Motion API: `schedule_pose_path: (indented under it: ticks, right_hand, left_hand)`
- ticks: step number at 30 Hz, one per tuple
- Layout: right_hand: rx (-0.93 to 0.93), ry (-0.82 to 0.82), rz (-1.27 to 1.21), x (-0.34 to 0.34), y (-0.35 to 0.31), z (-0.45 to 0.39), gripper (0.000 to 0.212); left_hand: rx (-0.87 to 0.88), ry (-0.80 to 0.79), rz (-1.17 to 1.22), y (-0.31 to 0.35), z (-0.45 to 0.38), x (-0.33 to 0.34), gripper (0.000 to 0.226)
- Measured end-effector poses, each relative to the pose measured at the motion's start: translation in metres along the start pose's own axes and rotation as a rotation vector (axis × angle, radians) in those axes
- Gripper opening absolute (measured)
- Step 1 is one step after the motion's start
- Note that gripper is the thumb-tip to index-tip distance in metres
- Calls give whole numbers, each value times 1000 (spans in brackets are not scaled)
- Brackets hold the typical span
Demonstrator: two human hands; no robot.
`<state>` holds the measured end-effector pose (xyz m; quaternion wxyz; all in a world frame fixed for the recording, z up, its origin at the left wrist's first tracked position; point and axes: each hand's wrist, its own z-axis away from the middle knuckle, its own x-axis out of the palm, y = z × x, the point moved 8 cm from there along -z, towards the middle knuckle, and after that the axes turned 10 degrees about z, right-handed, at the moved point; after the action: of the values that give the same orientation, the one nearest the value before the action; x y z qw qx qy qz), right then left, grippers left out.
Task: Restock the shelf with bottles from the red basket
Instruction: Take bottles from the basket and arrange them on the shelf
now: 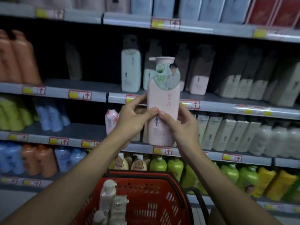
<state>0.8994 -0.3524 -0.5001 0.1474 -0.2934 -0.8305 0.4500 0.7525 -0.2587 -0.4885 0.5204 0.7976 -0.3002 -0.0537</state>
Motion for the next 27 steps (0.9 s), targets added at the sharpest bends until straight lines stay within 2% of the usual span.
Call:
schedule_pose_path:
  ticks: [5,10,15,22,27]
  right_hand:
    - [11,115,242,-29,9,-14,49]
    - [-60,180,261,-45,12,-69,41]
    - [-165,216,265,-53,9,-147,59]
    - [-222,247,219,-60,33,-218,58]
    - [-192,259,342,-65,61,-237,54]
  left_hand:
    - [76,-4,-36,-18,-17,22,56]
    - [142,7,-89,-23,-74,54,57]
    - [238,83,18,-17,-145,80,54]
    - [249,150,2,-43,-211,93,54]
    - [198,123,-91,-63,-229,103,52]
